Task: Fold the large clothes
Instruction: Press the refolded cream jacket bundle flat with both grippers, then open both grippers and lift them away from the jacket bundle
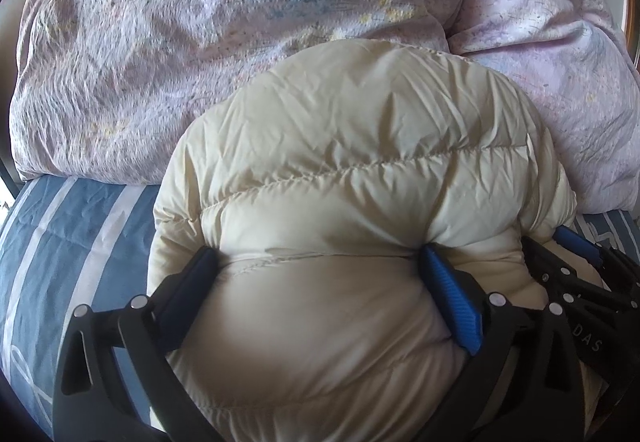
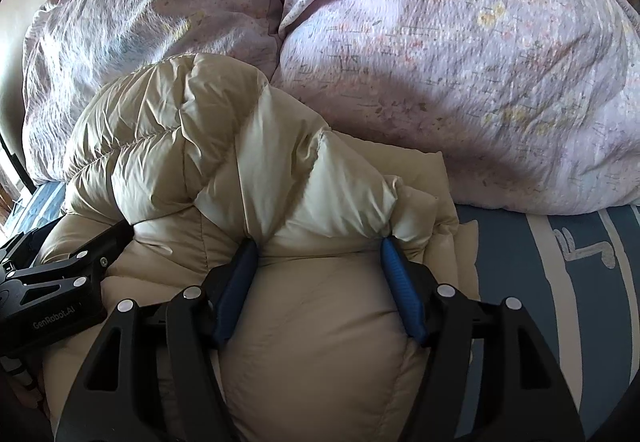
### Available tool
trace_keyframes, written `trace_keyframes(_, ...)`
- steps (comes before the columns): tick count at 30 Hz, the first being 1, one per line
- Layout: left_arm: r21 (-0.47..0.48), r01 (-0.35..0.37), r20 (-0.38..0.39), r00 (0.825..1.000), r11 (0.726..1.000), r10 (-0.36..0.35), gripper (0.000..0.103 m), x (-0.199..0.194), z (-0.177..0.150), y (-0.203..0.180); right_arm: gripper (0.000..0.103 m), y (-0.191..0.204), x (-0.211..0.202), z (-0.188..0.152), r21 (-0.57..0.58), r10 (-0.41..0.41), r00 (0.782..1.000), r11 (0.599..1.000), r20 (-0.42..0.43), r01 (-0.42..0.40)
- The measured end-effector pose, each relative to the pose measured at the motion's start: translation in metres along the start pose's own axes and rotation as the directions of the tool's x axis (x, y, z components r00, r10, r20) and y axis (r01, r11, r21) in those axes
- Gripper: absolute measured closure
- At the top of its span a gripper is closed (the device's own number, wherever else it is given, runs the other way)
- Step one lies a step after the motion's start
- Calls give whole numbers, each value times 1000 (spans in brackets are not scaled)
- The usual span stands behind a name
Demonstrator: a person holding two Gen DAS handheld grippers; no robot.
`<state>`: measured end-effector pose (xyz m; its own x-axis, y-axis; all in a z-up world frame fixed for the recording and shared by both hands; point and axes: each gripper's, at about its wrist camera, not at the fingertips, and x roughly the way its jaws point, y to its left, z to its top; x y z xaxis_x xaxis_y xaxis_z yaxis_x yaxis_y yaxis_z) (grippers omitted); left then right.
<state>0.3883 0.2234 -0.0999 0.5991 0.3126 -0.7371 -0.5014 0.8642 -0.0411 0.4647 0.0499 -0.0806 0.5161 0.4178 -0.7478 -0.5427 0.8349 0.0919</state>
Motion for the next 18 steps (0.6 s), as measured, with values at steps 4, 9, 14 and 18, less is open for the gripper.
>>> trace_keyframes(4,-4,1,4,1000,1000,-1,2,1,-2,2,35,0,-2,1,-2,-6,1000,1000,0,6)
trace_keyframes(9,-7,5,3,1000,1000,-5,2,2,-3,3,33,-2,1,4,3,-2,1000,1000,-15,2)
trace_keyframes(14,1,-11,-2,1000,1000,11,2,5,-2,4,33,-3,9,9,-12,-13,997,1000,-70,12)
trace_keyframes(18,19,-25,-15,1000,1000,25,2,2,2,-1,32,-7,15,21,-4,-13,982,1000,-189,13)
